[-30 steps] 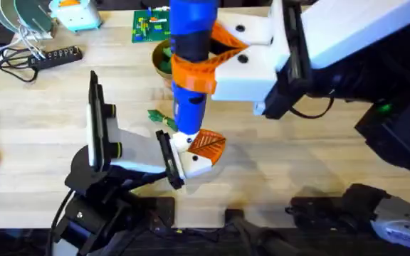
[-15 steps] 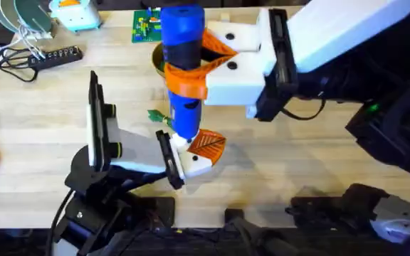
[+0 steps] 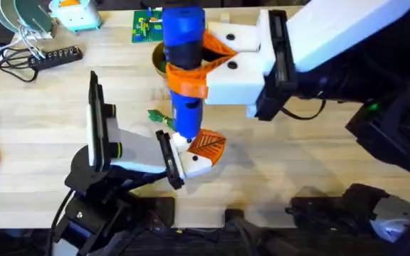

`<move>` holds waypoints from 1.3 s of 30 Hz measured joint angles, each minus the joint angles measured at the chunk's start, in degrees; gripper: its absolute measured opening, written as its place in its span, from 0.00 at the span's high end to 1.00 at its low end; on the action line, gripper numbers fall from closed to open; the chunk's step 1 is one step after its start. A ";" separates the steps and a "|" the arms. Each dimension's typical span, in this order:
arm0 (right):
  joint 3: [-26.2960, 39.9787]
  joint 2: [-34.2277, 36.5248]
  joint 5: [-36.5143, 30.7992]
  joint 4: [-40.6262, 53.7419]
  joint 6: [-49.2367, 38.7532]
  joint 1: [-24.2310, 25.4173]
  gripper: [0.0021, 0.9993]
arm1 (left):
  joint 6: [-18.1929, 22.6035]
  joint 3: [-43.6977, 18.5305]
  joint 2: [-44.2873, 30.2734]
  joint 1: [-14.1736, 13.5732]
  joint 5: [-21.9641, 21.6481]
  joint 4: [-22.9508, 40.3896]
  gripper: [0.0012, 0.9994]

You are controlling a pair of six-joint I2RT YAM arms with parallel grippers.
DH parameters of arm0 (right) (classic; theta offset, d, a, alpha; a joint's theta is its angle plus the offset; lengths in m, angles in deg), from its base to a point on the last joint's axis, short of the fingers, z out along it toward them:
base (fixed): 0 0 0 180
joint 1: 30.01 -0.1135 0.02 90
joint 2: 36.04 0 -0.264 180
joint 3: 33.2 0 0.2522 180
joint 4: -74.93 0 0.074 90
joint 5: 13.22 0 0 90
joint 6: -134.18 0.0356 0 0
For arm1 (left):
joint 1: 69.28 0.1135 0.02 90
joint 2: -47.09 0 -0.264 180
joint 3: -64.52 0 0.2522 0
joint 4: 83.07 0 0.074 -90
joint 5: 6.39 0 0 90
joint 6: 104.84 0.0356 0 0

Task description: Pick up the gripper from the table and insert it into the empty holder that is missing its gripper. Then pick up a screw, insert it into the mounting hole, and use the screwdriver to tighten it. Finally, clean up the table by picking up the vegetable and placing it into the bucket.

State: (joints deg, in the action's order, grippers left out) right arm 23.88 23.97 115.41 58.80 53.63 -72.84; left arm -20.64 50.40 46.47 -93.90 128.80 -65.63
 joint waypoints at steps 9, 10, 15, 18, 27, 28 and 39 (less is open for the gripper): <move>0.29 1.69 -0.17 0.55 1.48 0.11 0.98 | -0.02 0.00 -0.02 0.00 0.02 0.06 0.98; 0.35 1.77 -0.19 0.59 1.75 0.15 0.98 | -0.02 0.00 -0.02 0.00 0.04 0.04 0.98; 0.37 1.77 -0.20 0.66 2.35 0.15 0.98 | -0.02 0.00 -0.02 0.00 0.02 0.04 0.98; 0.37 1.77 -0.20 0.63 2.38 0.15 0.98 | -0.02 0.00 -0.01 0.00 0.02 0.04 0.98; 0.37 1.48 0.19 -6.43 2.58 1.99 0.98 | 0.00 0.00 -0.02 0.00 0.00 0.00 0.98; 0.37 1.23 0.22 -6.85 2.58 2.52 0.98 | 0.00 0.00 -0.01 0.00 0.00 0.02 0.98; 0.85 -0.07 -3.35 11.74 -11.67 18.51 0.98 | 0.00 0.00 -0.02 0.00 0.00 0.00 0.98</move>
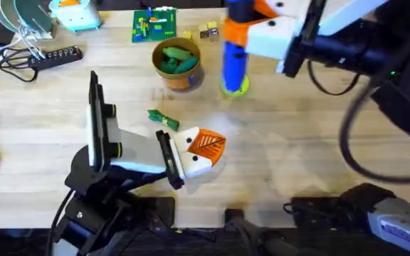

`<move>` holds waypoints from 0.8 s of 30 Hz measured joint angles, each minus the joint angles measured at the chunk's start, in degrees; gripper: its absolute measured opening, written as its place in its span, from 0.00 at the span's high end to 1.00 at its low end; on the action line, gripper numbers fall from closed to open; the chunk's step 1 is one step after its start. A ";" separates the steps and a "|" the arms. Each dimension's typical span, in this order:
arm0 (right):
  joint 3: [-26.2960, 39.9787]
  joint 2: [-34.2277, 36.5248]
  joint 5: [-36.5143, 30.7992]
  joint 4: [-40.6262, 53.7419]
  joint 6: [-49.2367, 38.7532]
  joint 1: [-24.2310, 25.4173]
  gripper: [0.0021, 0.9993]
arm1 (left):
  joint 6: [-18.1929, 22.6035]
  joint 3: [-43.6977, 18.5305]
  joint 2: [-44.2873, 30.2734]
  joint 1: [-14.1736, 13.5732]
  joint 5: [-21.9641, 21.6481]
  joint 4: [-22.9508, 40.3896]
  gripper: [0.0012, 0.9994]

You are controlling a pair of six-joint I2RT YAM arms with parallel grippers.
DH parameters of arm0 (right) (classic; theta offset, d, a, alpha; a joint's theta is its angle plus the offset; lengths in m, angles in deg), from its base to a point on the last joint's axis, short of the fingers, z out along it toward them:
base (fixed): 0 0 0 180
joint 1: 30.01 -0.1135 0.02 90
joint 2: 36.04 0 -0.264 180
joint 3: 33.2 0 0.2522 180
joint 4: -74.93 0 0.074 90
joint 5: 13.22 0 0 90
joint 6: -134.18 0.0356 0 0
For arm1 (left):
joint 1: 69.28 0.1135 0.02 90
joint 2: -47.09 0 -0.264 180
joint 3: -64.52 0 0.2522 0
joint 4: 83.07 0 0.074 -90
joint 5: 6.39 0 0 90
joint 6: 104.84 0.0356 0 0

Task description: Pick up the gripper from the table and insert it into the empty holder that is missing its gripper. Then pick up a screw, insert it into the mounting hole, and use the screwdriver to tighten it. Finally, clean up the table by picking up the vegetable and placing it into the bucket.

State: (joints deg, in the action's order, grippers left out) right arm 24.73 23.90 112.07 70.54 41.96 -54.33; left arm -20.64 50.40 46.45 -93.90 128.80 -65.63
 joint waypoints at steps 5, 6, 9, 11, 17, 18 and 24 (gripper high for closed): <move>0.00 0.18 -9.75 9.53 -13.57 11.94 0.98 | 0.00 0.00 0.00 0.00 0.00 0.00 0.98; 0.00 0.18 -11.81 10.93 -16.27 13.97 0.98 | 0.00 0.00 -0.01 0.00 0.00 0.00 0.98; 0.00 0.18 -17.86 14.94 -23.69 18.35 0.98 | 0.00 0.00 0.01 0.00 0.00 0.00 0.98; 0.00 0.25 -21.17 16.55 -27.98 19.88 0.98 | 0.00 0.00 0.00 0.00 0.00 0.00 0.98; 0.00 3.12 -29.28 18.01 -43.43 20.08 0.98 | 0.00 0.00 0.00 0.00 0.00 0.00 0.98; 0.00 4.06 -30.54 17.98 -45.96 19.88 0.98 | 0.00 0.00 -0.01 0.00 0.00 0.00 0.98; 0.00 12.02 -36.12 19.03 -57.44 19.54 0.98 | 0.00 0.00 0.02 0.00 0.00 0.00 0.98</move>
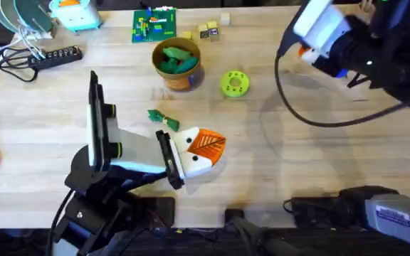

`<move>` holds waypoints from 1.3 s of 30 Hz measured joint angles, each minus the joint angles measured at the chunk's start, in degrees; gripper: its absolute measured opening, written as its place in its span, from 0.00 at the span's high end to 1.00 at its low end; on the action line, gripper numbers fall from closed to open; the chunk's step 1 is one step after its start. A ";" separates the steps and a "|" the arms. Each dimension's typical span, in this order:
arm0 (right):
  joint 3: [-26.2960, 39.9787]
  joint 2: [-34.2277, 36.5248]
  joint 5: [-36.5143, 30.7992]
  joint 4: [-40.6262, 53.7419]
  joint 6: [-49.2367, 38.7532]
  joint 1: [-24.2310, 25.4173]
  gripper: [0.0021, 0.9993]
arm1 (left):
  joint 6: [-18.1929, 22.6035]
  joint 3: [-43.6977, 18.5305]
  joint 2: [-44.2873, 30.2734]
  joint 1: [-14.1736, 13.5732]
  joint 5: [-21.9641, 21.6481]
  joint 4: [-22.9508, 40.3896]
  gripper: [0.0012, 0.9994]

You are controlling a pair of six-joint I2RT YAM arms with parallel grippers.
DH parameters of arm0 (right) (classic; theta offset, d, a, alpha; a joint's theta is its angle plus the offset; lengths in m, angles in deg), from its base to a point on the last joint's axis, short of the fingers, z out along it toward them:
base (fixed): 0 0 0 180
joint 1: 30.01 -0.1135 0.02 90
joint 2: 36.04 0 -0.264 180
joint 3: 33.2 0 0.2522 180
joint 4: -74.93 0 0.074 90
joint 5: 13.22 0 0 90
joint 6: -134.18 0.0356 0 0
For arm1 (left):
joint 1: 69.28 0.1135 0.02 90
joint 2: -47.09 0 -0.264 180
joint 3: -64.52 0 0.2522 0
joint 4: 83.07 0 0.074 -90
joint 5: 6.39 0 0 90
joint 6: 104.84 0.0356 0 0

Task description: Pick up the gripper from the table and insert it into the empty holder that is missing its gripper. Then pick up a screw, insert it into the mounting hole, and use the screwdriver to tighten it. Finally, clean up the table by picking up the vegetable and placing it into the bucket.

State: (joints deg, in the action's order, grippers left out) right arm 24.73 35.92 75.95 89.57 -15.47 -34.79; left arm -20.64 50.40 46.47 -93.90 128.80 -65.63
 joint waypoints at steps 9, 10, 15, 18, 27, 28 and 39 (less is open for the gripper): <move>0.00 11.18 -1.97 2.04 -14.77 -4.74 0.98 | 0.00 0.00 0.00 0.00 0.00 0.00 0.98; 0.00 12.13 -1.97 1.95 -16.01 -5.48 0.98 | 0.00 0.00 -0.02 0.00 0.00 0.00 0.98; 0.03 16.89 -2.37 1.66 -20.72 -9.02 0.98 | 0.00 0.00 -0.02 0.00 0.00 0.00 0.98; 0.22 18.70 -2.77 1.43 -22.14 -9.77 0.97 | 0.00 0.00 0.00 0.00 0.00 0.00 0.98; 2.25 18.76 -2.85 0.34 -22.65 -9.85 0.02 | 0.00 0.00 0.00 0.00 0.00 0.00 0.98; 2.25 18.76 -2.89 0.46 -22.19 -9.84 0.01 | 0.00 0.00 0.00 0.00 0.00 0.00 0.98; 2.19 16.88 -9.24 1.52 -3.02 -10.48 0.01 | 0.00 0.00 0.00 0.00 0.00 0.00 0.98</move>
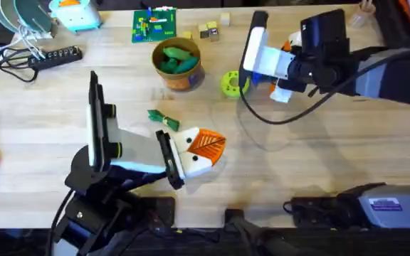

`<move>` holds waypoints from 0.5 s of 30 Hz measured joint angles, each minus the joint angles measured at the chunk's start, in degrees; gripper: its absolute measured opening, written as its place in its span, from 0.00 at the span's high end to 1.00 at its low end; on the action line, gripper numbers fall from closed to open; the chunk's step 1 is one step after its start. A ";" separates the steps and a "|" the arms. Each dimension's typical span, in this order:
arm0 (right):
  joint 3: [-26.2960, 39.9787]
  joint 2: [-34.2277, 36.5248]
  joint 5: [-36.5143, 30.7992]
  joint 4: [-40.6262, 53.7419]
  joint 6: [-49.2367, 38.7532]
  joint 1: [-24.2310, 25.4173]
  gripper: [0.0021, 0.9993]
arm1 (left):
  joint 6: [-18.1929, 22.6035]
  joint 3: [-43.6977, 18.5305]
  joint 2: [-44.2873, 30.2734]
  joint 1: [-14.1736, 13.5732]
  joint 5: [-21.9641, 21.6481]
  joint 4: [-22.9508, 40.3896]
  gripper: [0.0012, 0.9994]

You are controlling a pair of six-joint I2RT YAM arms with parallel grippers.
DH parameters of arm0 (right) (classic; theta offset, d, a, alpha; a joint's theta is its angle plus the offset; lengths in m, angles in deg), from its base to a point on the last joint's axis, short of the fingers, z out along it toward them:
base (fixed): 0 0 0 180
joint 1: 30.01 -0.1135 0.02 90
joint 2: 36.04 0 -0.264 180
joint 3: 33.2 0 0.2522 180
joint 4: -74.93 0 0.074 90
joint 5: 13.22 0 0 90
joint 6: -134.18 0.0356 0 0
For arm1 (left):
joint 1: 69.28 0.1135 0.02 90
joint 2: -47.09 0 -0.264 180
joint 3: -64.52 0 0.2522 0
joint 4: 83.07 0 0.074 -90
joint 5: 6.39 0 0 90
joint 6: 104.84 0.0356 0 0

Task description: Pick up the gripper from the table and insert it into the empty holder that is missing its gripper. Then pick up a screw, insert it into the mounting hole, and use the screwdriver to tighten it. Finally, clean up the table by picking up the vegetable and placing it into the bucket.

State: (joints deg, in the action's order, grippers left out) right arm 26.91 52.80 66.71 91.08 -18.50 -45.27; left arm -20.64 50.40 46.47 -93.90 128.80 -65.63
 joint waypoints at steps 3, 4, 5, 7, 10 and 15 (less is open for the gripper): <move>0.00 -2.77 -1.93 0.02 7.46 -0.79 0.01 | 0.00 0.00 -0.02 0.00 0.00 0.00 0.98; 0.00 -3.87 -2.31 0.02 10.34 -1.08 0.01 | 0.00 0.00 -0.02 0.00 0.00 0.00 0.98; 0.00 -5.15 -2.62 0.00 13.47 -1.38 0.01 | 0.00 0.00 -0.01 0.00 0.00 0.00 0.98; 0.00 -7.55 -2.94 0.04 19.66 -1.78 0.01 | 0.02 0.00 -0.02 0.00 0.00 0.00 0.98; 0.00 -11.44 -3.23 0.40 30.88 -2.26 0.01 | 0.22 0.00 0.00 0.00 -0.04 -0.02 0.56; 0.00 -16.51 -1.83 2.00 49.89 -2.86 0.01 | 0.17 0.00 0.00 0.00 -0.04 -0.01 0.01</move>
State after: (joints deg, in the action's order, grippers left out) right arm 26.91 36.30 64.88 93.08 31.39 -48.12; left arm -20.48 50.40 46.46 -93.90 128.76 -65.63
